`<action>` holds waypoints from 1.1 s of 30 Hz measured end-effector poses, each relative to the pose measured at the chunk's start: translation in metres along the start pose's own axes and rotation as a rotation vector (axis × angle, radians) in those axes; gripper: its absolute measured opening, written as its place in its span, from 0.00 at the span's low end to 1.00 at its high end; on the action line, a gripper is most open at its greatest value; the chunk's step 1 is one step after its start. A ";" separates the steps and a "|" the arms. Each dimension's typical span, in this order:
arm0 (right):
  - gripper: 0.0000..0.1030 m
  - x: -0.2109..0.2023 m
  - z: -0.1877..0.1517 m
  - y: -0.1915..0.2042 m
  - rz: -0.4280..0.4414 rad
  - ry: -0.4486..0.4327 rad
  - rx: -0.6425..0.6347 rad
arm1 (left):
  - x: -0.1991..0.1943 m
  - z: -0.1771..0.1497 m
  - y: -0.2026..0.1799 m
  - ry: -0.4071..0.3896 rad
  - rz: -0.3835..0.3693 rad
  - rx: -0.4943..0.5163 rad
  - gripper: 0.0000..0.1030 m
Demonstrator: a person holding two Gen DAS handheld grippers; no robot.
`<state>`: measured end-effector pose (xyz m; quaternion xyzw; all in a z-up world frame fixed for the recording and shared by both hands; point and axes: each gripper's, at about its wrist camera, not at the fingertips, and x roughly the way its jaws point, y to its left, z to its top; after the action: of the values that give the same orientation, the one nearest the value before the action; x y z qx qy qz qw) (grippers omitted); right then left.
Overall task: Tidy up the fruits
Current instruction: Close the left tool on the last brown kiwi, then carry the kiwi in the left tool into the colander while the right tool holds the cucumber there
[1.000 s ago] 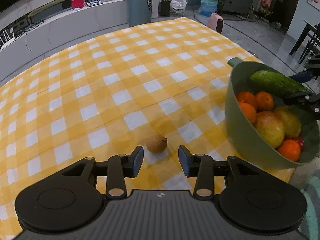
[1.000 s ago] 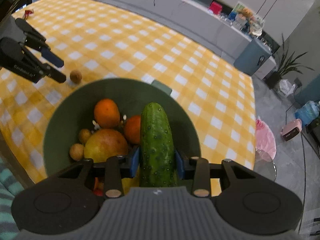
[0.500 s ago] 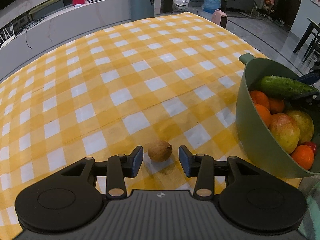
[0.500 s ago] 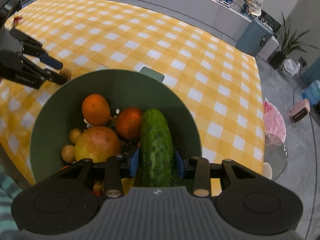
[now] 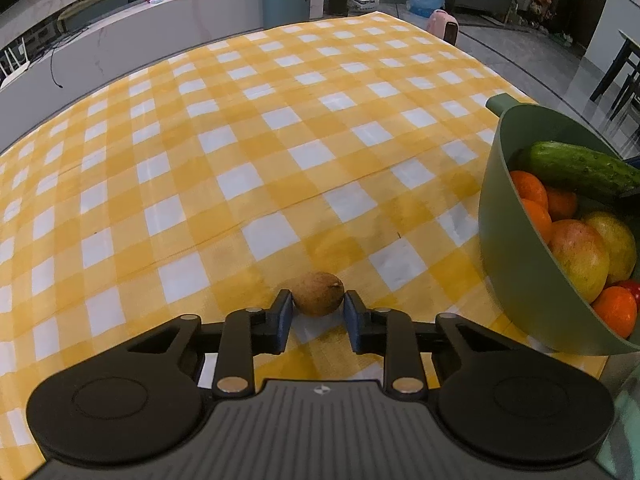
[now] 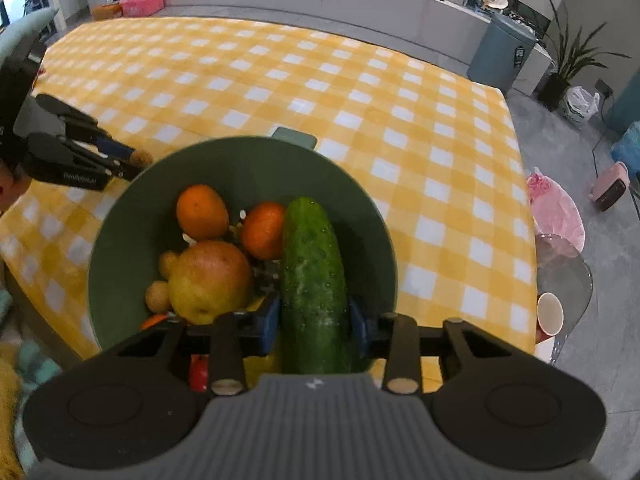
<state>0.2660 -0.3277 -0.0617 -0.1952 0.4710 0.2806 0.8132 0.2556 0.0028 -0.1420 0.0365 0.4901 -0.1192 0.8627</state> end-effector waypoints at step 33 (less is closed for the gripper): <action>0.57 -0.048 -0.056 0.019 -0.047 -0.335 0.592 | -0.075 0.035 -0.102 -0.049 -0.184 0.254 0.30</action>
<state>0.1976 -0.3587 -0.0475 0.0872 0.3874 0.1411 0.9069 0.2239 -0.0892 -0.0541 0.0976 0.4514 -0.2597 0.8481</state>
